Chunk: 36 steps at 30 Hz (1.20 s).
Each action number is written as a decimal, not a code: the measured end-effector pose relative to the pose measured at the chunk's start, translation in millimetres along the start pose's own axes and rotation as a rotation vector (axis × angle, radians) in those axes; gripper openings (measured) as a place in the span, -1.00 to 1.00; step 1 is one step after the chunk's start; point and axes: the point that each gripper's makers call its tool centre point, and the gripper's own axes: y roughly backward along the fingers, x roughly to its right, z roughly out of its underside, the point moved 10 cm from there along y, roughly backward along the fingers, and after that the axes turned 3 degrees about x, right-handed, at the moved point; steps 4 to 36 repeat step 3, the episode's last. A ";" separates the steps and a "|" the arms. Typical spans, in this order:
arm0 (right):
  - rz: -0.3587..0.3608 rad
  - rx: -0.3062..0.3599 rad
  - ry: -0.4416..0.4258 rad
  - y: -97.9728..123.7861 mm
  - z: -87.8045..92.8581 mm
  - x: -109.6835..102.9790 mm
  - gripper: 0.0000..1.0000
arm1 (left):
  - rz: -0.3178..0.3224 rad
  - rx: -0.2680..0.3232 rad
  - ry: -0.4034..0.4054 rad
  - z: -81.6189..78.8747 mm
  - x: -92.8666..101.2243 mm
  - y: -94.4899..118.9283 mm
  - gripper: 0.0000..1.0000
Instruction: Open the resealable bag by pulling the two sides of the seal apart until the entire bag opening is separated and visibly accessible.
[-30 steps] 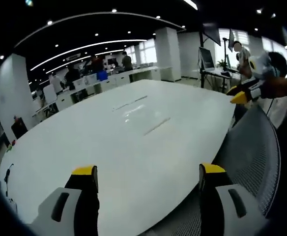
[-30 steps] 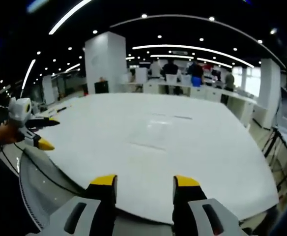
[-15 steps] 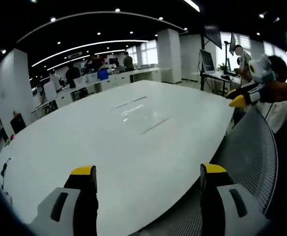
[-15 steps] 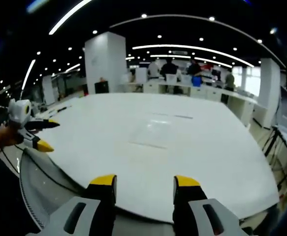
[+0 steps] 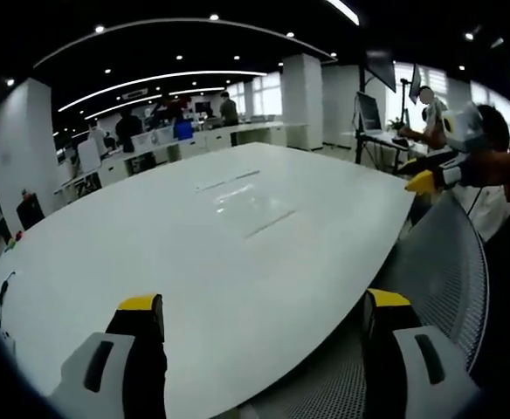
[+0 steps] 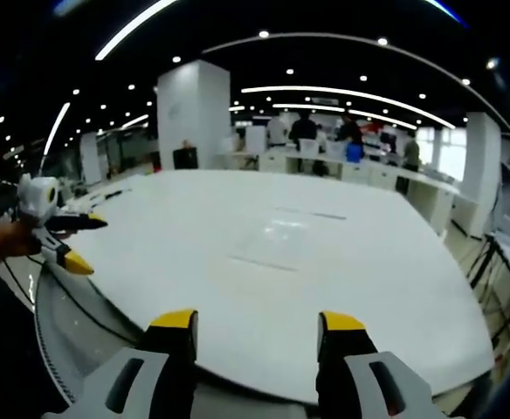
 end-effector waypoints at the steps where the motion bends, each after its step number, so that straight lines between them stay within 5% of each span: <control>1: -0.006 0.016 0.016 -0.1 -1.8 -0.8 0.06 | 0.012 -0.015 0.017 3.3 2.5 0.5 0.87; 36: -0.006 0.016 0.016 -0.1 -1.8 -0.8 0.06 | 0.012 -0.015 0.017 3.3 2.5 0.5 0.89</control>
